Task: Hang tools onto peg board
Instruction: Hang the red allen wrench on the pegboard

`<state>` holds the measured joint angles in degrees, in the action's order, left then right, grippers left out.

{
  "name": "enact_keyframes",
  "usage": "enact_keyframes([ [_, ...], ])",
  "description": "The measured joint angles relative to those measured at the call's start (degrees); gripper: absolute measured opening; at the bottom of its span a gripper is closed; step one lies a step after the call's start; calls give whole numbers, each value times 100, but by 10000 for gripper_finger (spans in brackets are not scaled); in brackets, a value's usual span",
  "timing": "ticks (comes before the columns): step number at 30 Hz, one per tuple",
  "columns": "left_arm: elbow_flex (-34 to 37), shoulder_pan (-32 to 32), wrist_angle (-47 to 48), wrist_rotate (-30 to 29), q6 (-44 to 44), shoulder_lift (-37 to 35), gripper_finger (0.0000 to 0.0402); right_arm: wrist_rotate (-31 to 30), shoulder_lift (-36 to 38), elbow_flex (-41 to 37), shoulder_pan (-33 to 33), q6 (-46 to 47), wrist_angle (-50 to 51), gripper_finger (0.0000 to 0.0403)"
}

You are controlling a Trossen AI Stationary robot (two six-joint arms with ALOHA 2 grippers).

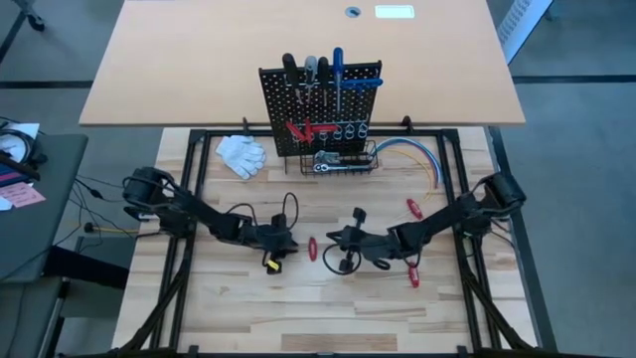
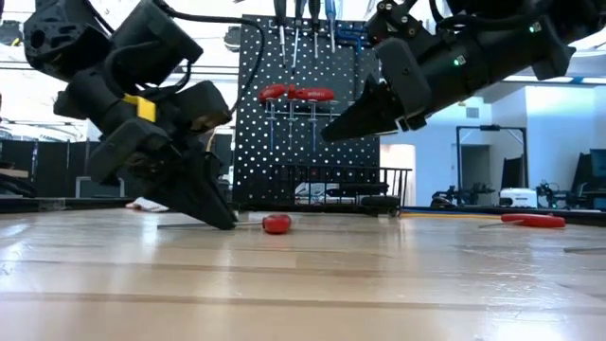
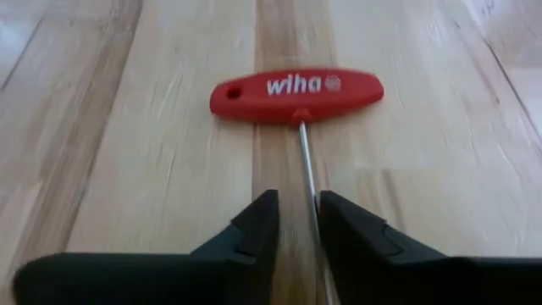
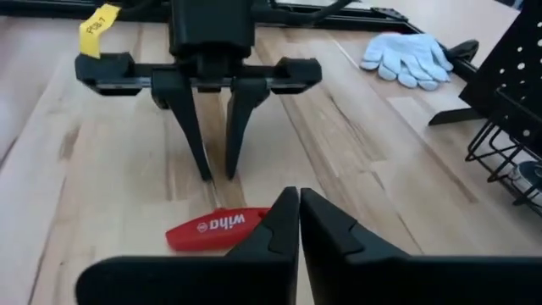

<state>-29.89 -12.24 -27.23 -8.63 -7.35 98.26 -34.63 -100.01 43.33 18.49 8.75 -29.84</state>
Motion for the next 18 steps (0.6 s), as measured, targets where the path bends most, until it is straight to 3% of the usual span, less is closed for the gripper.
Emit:
enact_keyframes([
  [5, -205, 8, 250, 11, 75, 249, 13, 72, 0, 0, -28, 255, -8, 44],
  [10, -201, -131, 380, -568, 128, 95, 3, 196, -99, 0, -113, 585, -8, 115],
  [13, -176, -294, 499, -1244, 238, -136, 2, 389, -149, 39, -296, 840, 71, 169],
  [18, -161, -639, 487, -2536, 495, -396, 1, 1214, -169, 142, -739, 1599, 402, 239],
])
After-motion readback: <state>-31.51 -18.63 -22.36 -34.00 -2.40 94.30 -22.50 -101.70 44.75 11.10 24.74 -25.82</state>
